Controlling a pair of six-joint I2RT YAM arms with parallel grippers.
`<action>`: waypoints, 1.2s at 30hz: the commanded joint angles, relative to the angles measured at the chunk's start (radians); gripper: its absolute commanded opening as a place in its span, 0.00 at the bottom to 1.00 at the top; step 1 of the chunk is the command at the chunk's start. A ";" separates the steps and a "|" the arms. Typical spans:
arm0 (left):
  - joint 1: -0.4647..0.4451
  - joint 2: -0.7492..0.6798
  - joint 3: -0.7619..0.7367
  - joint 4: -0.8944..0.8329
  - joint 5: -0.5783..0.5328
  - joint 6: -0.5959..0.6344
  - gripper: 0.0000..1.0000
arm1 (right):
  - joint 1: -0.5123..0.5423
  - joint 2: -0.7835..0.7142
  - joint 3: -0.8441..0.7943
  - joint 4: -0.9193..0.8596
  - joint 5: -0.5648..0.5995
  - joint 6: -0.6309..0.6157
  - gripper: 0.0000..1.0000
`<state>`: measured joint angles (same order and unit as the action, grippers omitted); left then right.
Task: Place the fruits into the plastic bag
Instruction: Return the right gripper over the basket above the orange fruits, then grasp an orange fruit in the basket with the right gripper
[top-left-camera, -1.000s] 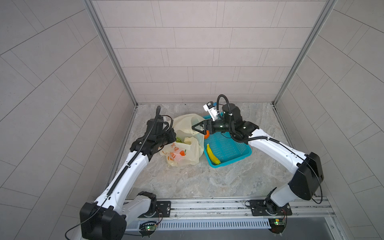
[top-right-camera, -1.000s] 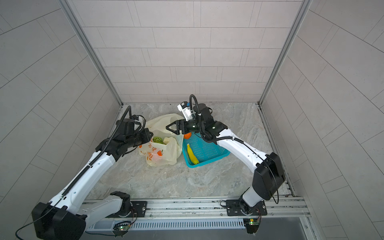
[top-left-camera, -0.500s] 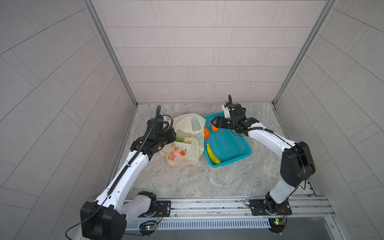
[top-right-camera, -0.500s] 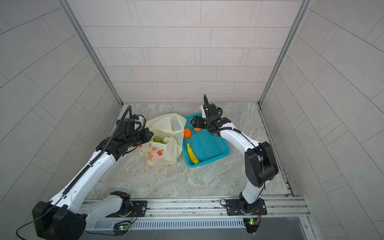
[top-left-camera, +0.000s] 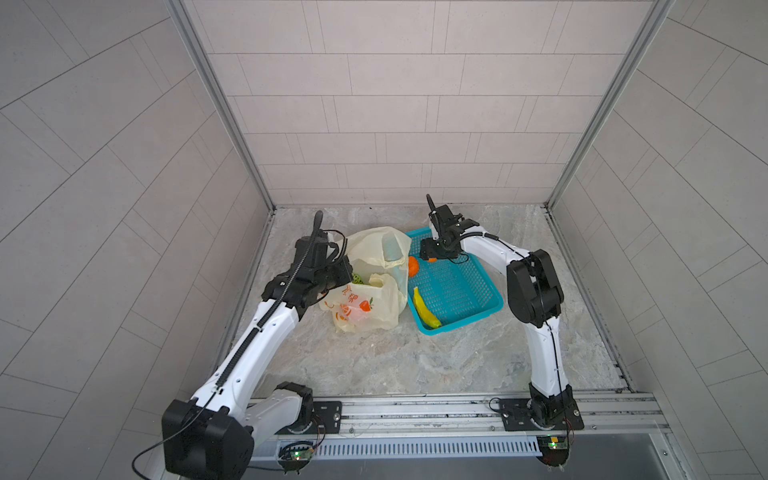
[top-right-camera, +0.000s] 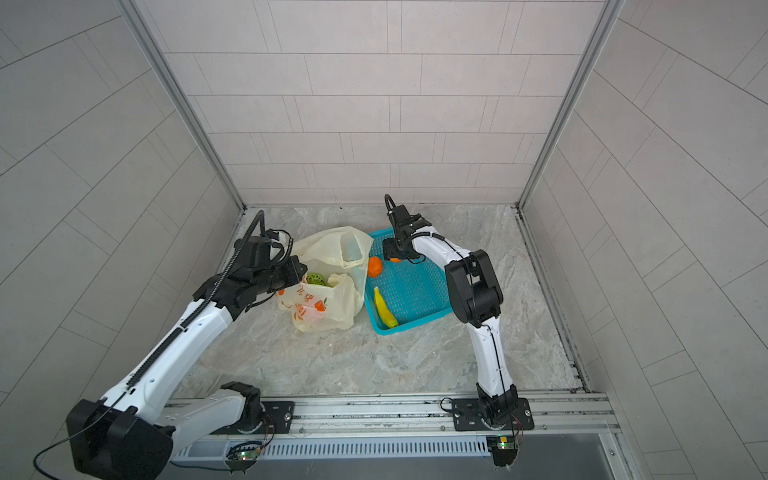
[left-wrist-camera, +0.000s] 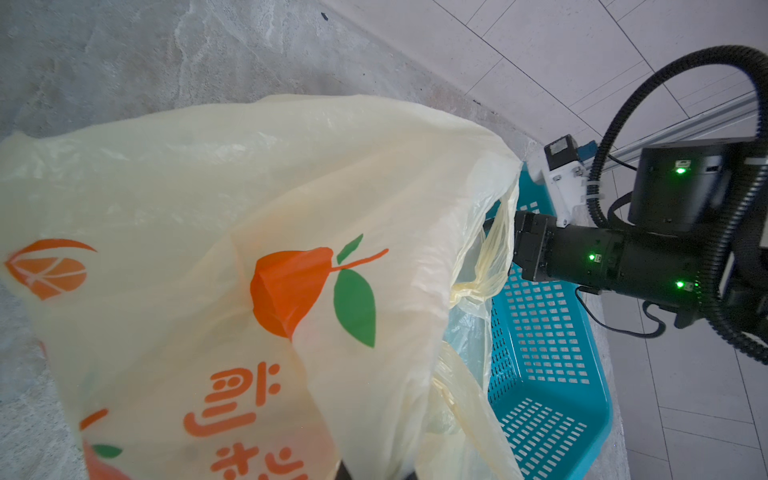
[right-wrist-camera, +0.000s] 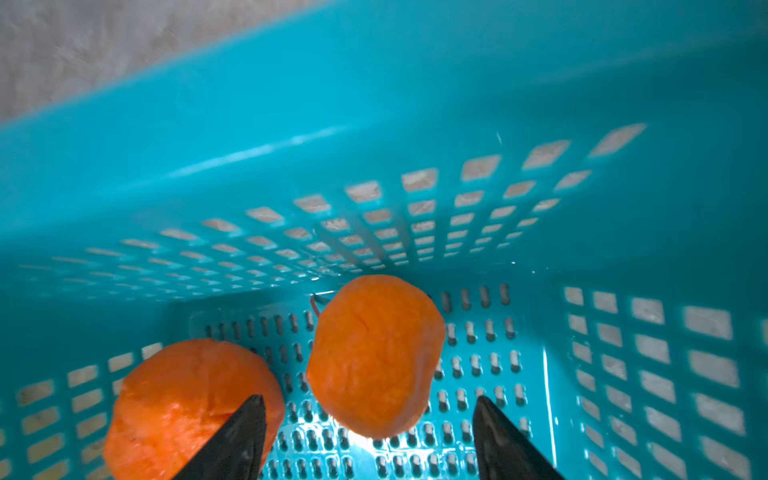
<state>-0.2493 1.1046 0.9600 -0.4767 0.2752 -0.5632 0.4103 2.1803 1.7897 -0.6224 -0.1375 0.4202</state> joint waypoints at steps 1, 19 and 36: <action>-0.001 0.002 0.013 -0.010 -0.007 0.017 0.00 | 0.002 0.021 0.043 -0.058 0.046 -0.031 0.73; -0.001 0.026 0.006 -0.002 -0.003 0.015 0.00 | 0.002 0.075 0.111 -0.088 0.067 -0.087 0.34; -0.001 0.020 0.002 0.016 0.019 0.010 0.00 | 0.141 -0.523 -0.272 0.227 -0.157 -0.078 0.35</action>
<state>-0.2493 1.1351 0.9600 -0.4747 0.2859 -0.5598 0.4957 1.7023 1.5784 -0.5217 -0.2050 0.3519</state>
